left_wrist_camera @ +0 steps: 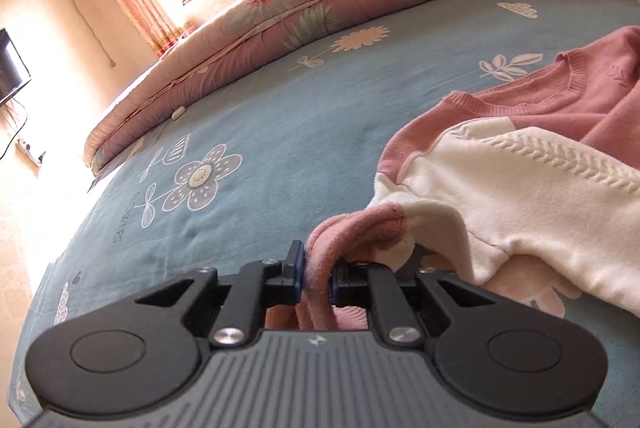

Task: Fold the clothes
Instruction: 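Grasp the pink sleeve cuff with the left gripper, then pull the held pink sleeve out across the bed with the left gripper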

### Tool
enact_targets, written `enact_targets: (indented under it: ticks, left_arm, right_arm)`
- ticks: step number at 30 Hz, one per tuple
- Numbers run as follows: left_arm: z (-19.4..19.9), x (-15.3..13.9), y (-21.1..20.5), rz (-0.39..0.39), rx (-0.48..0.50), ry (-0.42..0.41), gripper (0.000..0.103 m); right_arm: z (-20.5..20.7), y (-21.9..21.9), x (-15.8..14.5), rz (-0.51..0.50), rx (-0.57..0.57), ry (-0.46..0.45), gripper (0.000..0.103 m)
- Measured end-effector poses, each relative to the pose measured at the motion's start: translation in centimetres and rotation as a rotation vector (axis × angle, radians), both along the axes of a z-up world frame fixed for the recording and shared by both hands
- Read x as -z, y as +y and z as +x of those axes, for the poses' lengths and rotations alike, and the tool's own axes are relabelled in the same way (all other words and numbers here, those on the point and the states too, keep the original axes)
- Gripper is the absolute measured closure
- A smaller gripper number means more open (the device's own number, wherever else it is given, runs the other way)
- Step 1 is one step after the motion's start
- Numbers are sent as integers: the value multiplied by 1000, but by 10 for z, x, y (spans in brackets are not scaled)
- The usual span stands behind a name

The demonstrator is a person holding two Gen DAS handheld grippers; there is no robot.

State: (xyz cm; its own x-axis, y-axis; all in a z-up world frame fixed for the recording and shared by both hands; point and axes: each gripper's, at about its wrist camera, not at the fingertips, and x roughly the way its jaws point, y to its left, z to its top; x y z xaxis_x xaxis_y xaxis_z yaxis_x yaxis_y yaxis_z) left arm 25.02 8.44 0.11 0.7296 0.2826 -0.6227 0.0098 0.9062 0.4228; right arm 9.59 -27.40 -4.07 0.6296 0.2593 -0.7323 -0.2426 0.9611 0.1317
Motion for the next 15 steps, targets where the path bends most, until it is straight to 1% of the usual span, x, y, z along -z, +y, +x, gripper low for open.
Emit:
enact_targets:
  ticks: [2,3,5,8,10,11,13,15]
  left_arm:
    - [3,7,-23,-17,77,14,91]
    - [5,10,-35,-25,116,21,87]
    - [10,19,-55,-52,178,55,84]
    - [10,33,-79,-69,264,101,72]
    - [6,37,-88,-80,299,117,62]
    - [2,37,-87,-99,305,124,57]
    - [-7,35,-84,-139,318,138,56]
    - [-18,29,-74,-181,307,139,55]
  right_arm:
    - [-1,3,-1,-7,-6,1,0]
    - [-2,3,-1,-9,-7,0,0]
    - [-3,3,-2,-13,-5,0,0]
    - [-5,0,-4,-14,8,-2,0]
    - [-6,-3,-5,-14,18,-4,0]
    - [-6,-5,-5,-13,22,-3,0]
    - [-7,-8,-4,-10,29,-1,0]
    - [-7,-8,-3,-7,30,1,0]
